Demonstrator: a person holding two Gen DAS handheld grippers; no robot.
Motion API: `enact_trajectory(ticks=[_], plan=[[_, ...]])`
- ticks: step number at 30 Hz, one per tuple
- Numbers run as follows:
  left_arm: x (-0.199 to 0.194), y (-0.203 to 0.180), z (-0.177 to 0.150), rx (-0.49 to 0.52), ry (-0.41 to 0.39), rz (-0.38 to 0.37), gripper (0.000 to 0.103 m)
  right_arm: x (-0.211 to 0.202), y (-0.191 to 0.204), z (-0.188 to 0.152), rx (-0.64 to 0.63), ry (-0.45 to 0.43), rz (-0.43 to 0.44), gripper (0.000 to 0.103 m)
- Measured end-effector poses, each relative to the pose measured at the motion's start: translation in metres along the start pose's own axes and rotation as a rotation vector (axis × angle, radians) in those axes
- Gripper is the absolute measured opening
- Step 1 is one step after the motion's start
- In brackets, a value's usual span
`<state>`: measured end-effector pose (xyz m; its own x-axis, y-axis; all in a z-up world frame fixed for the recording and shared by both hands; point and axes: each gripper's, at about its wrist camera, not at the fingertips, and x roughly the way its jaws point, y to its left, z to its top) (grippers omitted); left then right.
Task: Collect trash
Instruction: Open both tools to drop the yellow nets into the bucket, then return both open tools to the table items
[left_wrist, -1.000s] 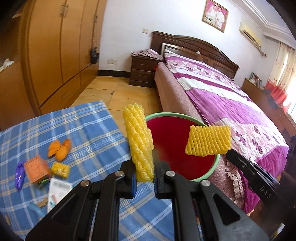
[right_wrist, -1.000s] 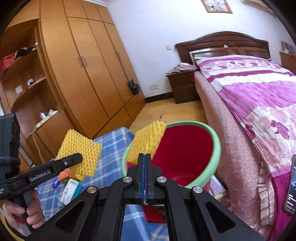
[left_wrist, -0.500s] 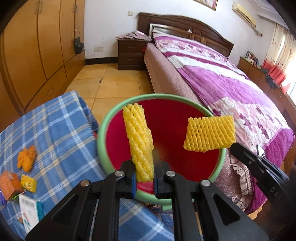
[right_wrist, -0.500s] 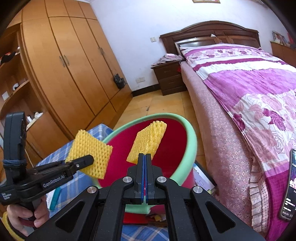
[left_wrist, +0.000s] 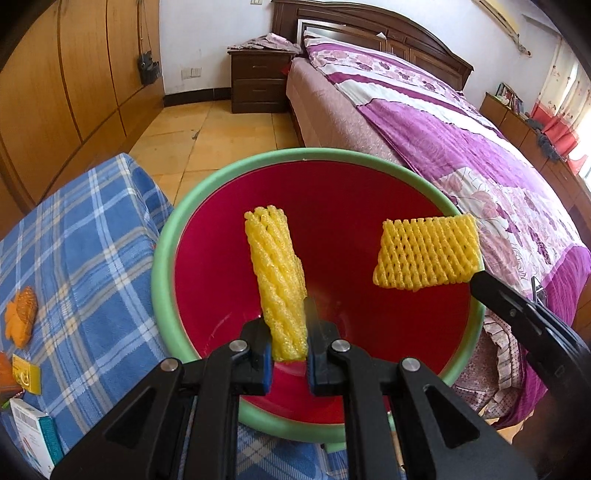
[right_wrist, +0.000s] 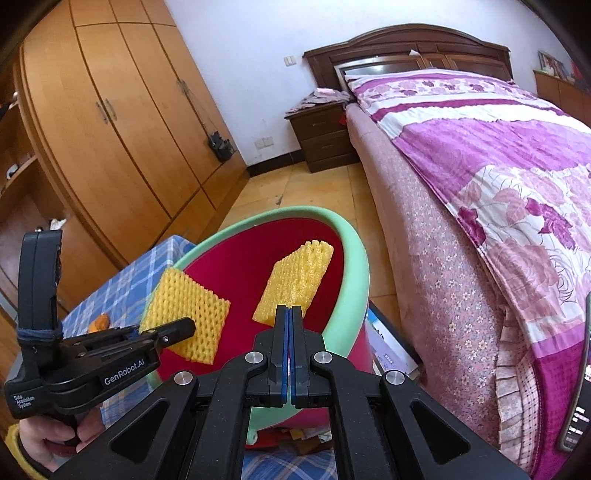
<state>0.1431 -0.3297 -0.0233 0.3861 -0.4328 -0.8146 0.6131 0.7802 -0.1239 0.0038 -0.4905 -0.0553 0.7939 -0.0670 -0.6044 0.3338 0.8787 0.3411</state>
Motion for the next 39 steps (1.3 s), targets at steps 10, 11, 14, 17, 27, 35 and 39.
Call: enact_trajectory(ticks=[10, 11, 14, 17, 27, 35, 39], plan=[[-0.012, 0.011, 0.001, -0.041, -0.035, -0.016, 0.039, 0.006, -0.005, 0.000, 0.039, 0.015, 0.025, 0.009], [-0.015, 0.012, 0.002, -0.043, -0.041, -0.016, 0.040, 0.005, -0.004, 0.001, 0.041, 0.015, 0.028, 0.012], [-0.024, 0.016, 0.001, -0.050, -0.052, -0.009, 0.040, 0.002, -0.003, 0.001, 0.047, 0.009, 0.038, 0.018], [-0.033, 0.021, -0.003, -0.069, -0.056, -0.006, 0.040, -0.003, 0.000, 0.001, 0.044, -0.001, 0.045, 0.026], [-0.072, 0.039, -0.023, -0.111, -0.083, 0.024, 0.040, -0.019, 0.018, -0.004, 0.043, -0.011, 0.063, 0.042], [-0.105, 0.069, -0.044, -0.155, -0.111, 0.065, 0.040, -0.029, 0.042, -0.012, 0.027, -0.004, 0.085, 0.053], [-0.118, 0.085, -0.054, -0.177, -0.124, 0.094, 0.040, -0.030, 0.058, -0.019, 0.012, 0.007, 0.097, 0.057]])
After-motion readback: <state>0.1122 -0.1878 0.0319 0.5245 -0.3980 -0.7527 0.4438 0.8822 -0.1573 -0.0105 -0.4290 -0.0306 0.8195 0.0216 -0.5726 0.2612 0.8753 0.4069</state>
